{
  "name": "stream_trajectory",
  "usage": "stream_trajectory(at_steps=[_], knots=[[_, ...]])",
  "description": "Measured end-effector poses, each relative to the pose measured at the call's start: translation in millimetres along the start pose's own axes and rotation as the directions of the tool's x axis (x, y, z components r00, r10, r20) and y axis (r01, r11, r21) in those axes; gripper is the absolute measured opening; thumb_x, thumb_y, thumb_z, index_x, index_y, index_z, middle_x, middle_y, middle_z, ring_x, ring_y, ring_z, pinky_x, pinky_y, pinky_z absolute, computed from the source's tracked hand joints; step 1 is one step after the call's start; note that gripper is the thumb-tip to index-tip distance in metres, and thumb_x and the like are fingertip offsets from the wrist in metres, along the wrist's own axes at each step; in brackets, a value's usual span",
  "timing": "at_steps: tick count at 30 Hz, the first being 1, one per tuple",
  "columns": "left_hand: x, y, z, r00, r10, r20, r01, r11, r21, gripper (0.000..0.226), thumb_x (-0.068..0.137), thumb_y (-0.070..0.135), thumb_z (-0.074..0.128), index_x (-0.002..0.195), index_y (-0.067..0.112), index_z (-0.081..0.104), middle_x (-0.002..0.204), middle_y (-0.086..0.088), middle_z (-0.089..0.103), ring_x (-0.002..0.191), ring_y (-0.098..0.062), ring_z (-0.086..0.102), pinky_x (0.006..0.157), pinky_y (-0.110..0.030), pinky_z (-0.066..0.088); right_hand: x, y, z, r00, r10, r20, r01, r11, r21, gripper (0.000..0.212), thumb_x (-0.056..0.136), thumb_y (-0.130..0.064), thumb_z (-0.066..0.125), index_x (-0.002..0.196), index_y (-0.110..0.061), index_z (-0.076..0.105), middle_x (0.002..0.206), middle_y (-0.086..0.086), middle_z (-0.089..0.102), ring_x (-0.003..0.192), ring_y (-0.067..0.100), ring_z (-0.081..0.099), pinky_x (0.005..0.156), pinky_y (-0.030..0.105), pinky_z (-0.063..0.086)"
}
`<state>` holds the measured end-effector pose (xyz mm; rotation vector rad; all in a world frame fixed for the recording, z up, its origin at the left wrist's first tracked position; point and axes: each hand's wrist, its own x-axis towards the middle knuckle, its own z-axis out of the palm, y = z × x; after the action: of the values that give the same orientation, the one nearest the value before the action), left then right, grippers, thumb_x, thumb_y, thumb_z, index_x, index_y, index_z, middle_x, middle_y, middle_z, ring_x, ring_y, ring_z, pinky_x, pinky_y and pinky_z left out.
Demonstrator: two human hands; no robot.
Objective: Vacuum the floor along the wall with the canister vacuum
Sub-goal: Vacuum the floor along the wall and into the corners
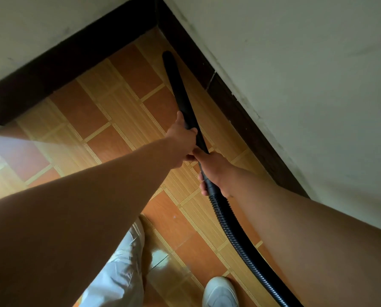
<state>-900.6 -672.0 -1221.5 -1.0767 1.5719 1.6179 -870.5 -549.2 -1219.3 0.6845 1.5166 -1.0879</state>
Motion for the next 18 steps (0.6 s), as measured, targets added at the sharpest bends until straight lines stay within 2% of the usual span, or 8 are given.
stream_trajectory(at_steps=[3, 6, 11, 14, 16, 17, 18], knots=[[5.8, 8.3, -7.6, 1.000, 0.011, -0.008, -0.011, 1.000, 0.014, 0.073, 0.105, 0.015, 0.050, 0.157, 0.048, 0.010, 0.132, 0.000, 0.052, 0.077, -0.014, 0.059, 0.057, -0.036, 0.057, 2.0, -12.4, 2.9, 1.000, 0.013, 0.015, -0.013, 1.000, 0.010, 0.051, 0.095, -0.064, 0.057, 0.115, -0.019, 0.067, 0.064, 0.003, 0.054, 0.044, 0.017, 0.050, 0.052, 0.029, 0.048], [10.7, 16.6, -13.8, 1.000, 0.017, -0.012, -0.016, 1.000, 0.016, 0.074, 0.105, 0.017, 0.050, 0.157, 0.047, 0.008, 0.147, -0.005, 0.048, 0.075, -0.015, 0.059, 0.058, -0.037, 0.058, 2.2, -24.9, 5.8, 1.000, 0.016, 0.015, -0.016, 1.000, 0.007, 0.049, 0.096, -0.064, 0.056, 0.114, -0.020, 0.068, 0.062, 0.003, 0.052, 0.044, 0.017, 0.048, 0.052, 0.028, 0.047], [17.3, 27.6, -22.0, 1.000, 0.020, -0.002, -0.020, 1.000, -0.002, 0.073, 0.105, 0.014, 0.050, 0.157, 0.047, 0.010, 0.144, -0.005, 0.051, 0.075, -0.016, 0.060, 0.049, -0.034, 0.056, 6.3, -41.1, 8.9, 1.000, 0.025, 0.013, -0.025, 1.000, -0.015, 0.057, 0.095, -0.064, 0.057, 0.122, -0.015, 0.065, 0.062, 0.003, 0.051, 0.043, 0.016, 0.048, 0.052, 0.028, 0.047], [17.5, 31.3, -27.2, 0.999, 0.040, 0.001, -0.040, 0.999, 0.018, 0.070, 0.105, 0.015, 0.050, 0.158, 0.042, 0.015, 0.136, -0.005, 0.056, 0.080, -0.021, 0.065, 0.061, -0.040, 0.061, 9.4, -46.4, 10.7, 0.999, 0.022, 0.024, -0.022, 0.999, -0.023, 0.058, 0.094, -0.064, 0.058, 0.123, -0.015, 0.065, 0.061, 0.002, 0.051, 0.043, 0.016, 0.048, 0.052, 0.028, 0.048], [17.7, 32.0, -30.2, 0.996, 0.085, 0.000, -0.085, 0.993, 0.086, 0.067, 0.104, 0.015, 0.049, 0.158, 0.036, 0.017, 0.138, -0.008, 0.056, 0.099, -0.029, 0.068, 0.076, -0.046, 0.063, 9.8, -48.3, 12.6, 0.999, 0.030, 0.036, -0.029, 0.999, -0.025, 0.055, 0.094, -0.065, 0.058, 0.121, -0.018, 0.066, 0.064, 0.003, 0.051, 0.044, 0.016, 0.049, 0.053, 0.028, 0.048], [17.4, 31.3, -31.7, 0.996, 0.090, -0.006, -0.089, 0.992, 0.092, 0.066, 0.104, 0.015, 0.049, 0.158, 0.037, 0.018, 0.136, -0.009, 0.056, 0.103, -0.030, 0.067, 0.077, -0.048, 0.063, 9.8, -48.3, 13.9, 0.999, 0.034, 0.038, -0.033, 0.999, -0.022, 0.055, 0.094, -0.065, 0.058, 0.121, -0.018, 0.066, 0.065, 0.003, 0.051, 0.045, 0.016, 0.049, 0.053, 0.028, 0.048], [13.4, 32.1, -33.3, 0.998, 0.061, -0.010, -0.060, 0.997, 0.057, 0.066, 0.104, 0.014, 0.049, 0.157, 0.040, 0.018, 0.129, -0.007, 0.059, 0.097, -0.028, 0.067, 0.071, -0.047, 0.063, 9.7, -48.0, 15.6, 0.999, 0.036, 0.038, -0.035, 0.999, -0.023, 0.056, 0.093, -0.065, 0.059, 0.122, -0.017, 0.065, 0.065, 0.003, 0.051, 0.045, 0.017, 0.049, 0.052, 0.028, 0.048]])
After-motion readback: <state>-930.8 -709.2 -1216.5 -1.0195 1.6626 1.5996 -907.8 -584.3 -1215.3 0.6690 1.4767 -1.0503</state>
